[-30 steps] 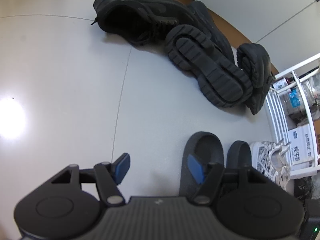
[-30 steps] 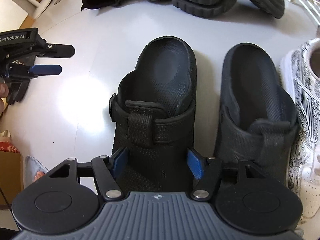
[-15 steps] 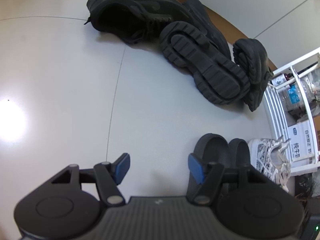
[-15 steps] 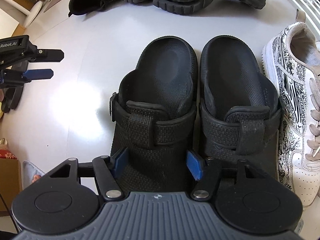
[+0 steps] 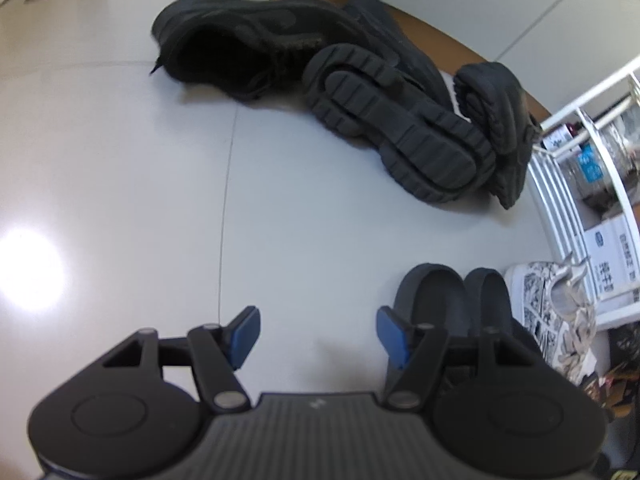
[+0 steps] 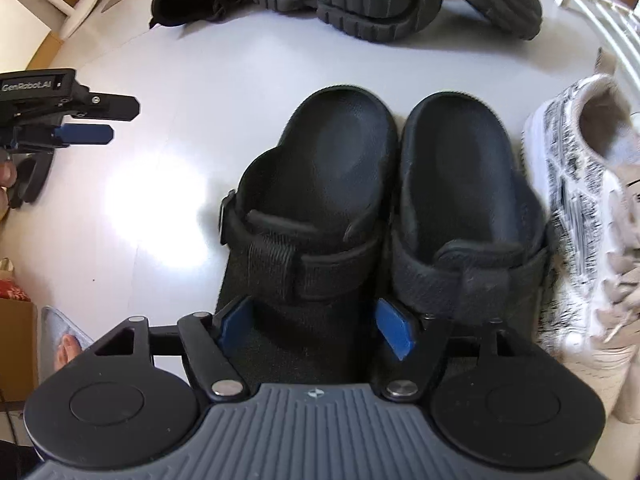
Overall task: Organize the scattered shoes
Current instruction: 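Open the right gripper and lift it away from the paired clogs, then move the left tool toward the black shoe pile by the wall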
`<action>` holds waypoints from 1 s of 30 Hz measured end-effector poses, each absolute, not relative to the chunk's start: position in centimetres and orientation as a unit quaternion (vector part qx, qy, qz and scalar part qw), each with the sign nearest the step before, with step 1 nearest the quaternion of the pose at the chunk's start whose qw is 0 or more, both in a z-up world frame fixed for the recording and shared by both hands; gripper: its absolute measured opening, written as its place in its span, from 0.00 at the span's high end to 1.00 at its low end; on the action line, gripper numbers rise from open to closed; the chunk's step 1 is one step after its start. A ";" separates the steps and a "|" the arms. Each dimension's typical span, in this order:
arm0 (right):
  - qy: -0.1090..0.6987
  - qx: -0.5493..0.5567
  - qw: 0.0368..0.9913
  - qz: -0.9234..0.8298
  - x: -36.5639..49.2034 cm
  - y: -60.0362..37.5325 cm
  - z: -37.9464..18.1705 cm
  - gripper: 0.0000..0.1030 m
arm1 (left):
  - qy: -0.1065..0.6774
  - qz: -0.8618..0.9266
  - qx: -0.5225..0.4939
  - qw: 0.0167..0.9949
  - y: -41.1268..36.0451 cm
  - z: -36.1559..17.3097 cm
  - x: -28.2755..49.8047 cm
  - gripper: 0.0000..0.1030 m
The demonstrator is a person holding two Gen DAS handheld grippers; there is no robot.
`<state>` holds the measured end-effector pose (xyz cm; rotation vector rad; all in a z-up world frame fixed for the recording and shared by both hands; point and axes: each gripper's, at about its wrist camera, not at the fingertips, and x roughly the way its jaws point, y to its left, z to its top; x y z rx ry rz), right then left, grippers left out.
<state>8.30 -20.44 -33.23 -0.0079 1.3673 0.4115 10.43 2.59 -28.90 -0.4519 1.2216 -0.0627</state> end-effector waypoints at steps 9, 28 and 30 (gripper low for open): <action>0.604 0.006 0.776 0.184 9.2 -22.6 -25.9 0.29 | 0.585 -0.063 -0.169 0.791 -1.8 -24.1 9.5 0.35; 0.533 0.086 0.838 0.082 7.0 -30.6 -6.6 0.22 | 0.511 -0.044 -0.130 0.849 -4.3 -4.9 10.6 0.29; 0.532 0.100 0.838 0.067 6.6 -30.8 -6.1 0.22 | 0.510 -0.039 -0.137 0.849 -4.7 -3.7 10.7 0.29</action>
